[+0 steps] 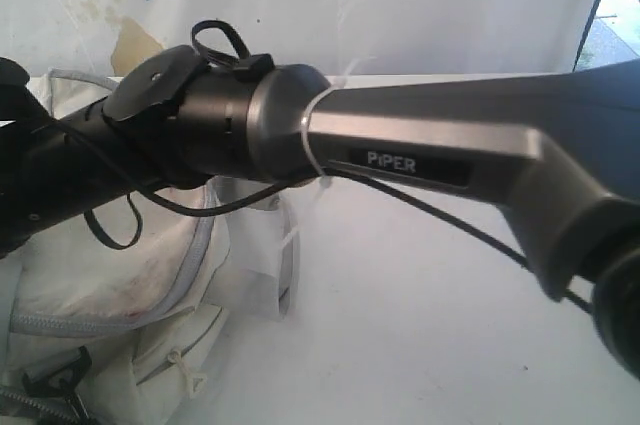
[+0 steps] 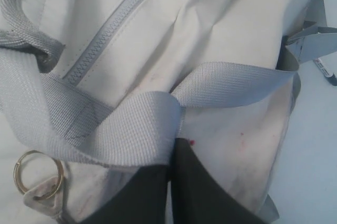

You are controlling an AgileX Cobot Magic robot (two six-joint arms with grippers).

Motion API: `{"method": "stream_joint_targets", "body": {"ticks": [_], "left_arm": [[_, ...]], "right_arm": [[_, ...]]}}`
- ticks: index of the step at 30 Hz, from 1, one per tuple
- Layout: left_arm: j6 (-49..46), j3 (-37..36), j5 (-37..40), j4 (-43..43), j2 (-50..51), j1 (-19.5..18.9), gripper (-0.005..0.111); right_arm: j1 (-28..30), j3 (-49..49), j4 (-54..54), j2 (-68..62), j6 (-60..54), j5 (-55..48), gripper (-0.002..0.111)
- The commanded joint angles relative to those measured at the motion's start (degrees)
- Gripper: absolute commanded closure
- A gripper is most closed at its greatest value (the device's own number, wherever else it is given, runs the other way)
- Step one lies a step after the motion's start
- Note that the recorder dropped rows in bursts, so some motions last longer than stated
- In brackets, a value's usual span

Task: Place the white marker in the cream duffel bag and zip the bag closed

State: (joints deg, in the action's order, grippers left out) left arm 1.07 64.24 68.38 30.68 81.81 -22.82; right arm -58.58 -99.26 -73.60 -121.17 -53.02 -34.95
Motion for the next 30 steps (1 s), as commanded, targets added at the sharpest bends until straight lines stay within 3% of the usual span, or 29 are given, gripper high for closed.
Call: {"method": "stream_joint_targets", "body": {"ticks": [1, 10, 14, 30], "left_arm": [[-0.5, 0.5, -0.9, 2.3, -0.5, -0.1, 0.106], [-1.1, 0.5, -0.8, 2.2, -0.5, -0.1, 0.106], [-1.1, 0.5, -0.8, 2.2, -0.5, -0.1, 0.106], [-2.5, 0.5, -0.7, 2.2, -0.5, -0.1, 0.106]], "right_arm": [[-1.9, -2.6, -1.5, -3.0, -6.7, 4.2, 0.058], [-5.6, -3.5, -1.5, -7.0, -18.9, 15.4, 0.060], [-6.0, -3.7, -1.5, -7.5, -19.1, 19.4, 0.064], [-7.0, -7.4, -1.5, -9.7, -18.8, 18.5, 0.066]]}}
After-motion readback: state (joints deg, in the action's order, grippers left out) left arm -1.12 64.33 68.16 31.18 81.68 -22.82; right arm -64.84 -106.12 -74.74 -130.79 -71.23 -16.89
